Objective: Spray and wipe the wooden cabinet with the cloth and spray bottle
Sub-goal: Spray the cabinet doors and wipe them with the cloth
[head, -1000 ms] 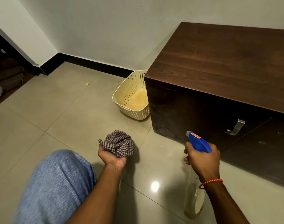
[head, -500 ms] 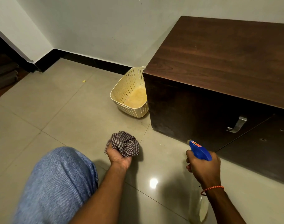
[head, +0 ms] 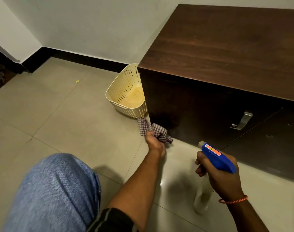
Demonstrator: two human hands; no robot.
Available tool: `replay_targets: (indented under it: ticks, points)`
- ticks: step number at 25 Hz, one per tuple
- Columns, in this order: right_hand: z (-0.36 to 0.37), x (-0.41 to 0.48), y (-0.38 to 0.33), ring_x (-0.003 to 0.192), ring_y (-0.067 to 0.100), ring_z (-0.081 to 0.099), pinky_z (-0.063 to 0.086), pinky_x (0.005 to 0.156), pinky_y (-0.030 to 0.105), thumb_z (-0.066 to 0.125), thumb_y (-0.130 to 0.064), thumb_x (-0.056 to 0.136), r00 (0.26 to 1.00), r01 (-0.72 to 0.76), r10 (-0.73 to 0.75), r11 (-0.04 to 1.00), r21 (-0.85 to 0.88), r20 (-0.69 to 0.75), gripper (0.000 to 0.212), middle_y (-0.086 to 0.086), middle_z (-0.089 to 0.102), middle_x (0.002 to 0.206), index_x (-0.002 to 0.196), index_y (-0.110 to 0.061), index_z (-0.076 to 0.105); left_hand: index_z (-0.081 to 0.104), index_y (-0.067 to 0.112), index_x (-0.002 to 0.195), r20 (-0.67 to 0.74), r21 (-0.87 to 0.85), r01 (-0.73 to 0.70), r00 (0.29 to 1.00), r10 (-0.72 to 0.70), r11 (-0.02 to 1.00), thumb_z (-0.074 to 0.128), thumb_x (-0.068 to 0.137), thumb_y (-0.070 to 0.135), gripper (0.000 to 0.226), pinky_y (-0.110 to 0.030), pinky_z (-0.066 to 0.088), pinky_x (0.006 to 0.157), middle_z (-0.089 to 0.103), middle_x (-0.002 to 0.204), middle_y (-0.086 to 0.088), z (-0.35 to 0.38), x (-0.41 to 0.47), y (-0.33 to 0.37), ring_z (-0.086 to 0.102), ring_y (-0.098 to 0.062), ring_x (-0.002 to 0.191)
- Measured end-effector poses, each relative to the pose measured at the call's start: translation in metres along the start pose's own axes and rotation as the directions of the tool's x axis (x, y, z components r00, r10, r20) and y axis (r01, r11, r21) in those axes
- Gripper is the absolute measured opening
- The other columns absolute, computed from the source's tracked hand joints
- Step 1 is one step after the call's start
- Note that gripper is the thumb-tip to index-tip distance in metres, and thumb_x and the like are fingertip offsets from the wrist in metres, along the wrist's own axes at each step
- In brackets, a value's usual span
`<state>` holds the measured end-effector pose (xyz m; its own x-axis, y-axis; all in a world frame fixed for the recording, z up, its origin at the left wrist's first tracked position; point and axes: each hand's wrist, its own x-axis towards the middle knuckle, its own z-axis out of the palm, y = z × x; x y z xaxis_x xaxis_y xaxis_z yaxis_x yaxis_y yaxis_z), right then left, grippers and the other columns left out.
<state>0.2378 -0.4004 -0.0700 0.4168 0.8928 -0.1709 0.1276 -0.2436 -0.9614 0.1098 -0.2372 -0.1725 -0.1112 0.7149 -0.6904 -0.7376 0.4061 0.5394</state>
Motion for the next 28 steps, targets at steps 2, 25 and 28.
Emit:
replay_targets:
  ticks: [2,25,28]
  points:
    - [-0.006,-0.001,0.000,0.053,0.019,0.068,0.057,0.051,0.023,0.067,-0.021,0.086,1.000,0.018,-0.017,0.999,0.029,-0.021,0.017,0.007,0.071,0.068,0.087,-0.004,0.070,0.055,0.013,0.122,0.022,0.020,0.005,1.000,-0.005,1.000,0.034,0.099,0.020,0.032,-0.032,0.047,0.084,0.062,0.109,-0.011,0.021,0.000,-0.015,0.058,-0.023,0.094]
    - [-0.028,0.021,-0.014,0.056,0.021,0.068,0.059,0.054,0.029,0.064,-0.026,0.085,0.981,0.189,-0.182,0.971,0.147,-0.063,0.016,0.010,0.070,0.073,0.082,-0.011,0.067,0.018,0.017,0.161,0.223,-0.077,-0.693,0.689,0.690,0.717,0.026,0.111,0.046,0.059,-0.029,0.034,0.120,0.031,0.162,-0.002,0.139,-0.121,0.023,0.034,-0.016,0.149]
    - [-0.026,0.025,-0.018,0.055,0.020,0.068,0.059,0.054,0.028,0.064,-0.026,0.085,0.978,0.206,-0.201,0.967,0.150,-0.048,0.015,0.009,0.070,0.073,0.081,-0.013,0.067,0.019,0.010,0.161,0.254,-0.043,-0.808,0.560,0.788,0.588,0.021,0.112,0.039,0.058,-0.027,0.030,0.122,0.029,0.163,-0.003,0.156,-0.131,0.032,0.032,-0.011,0.149]
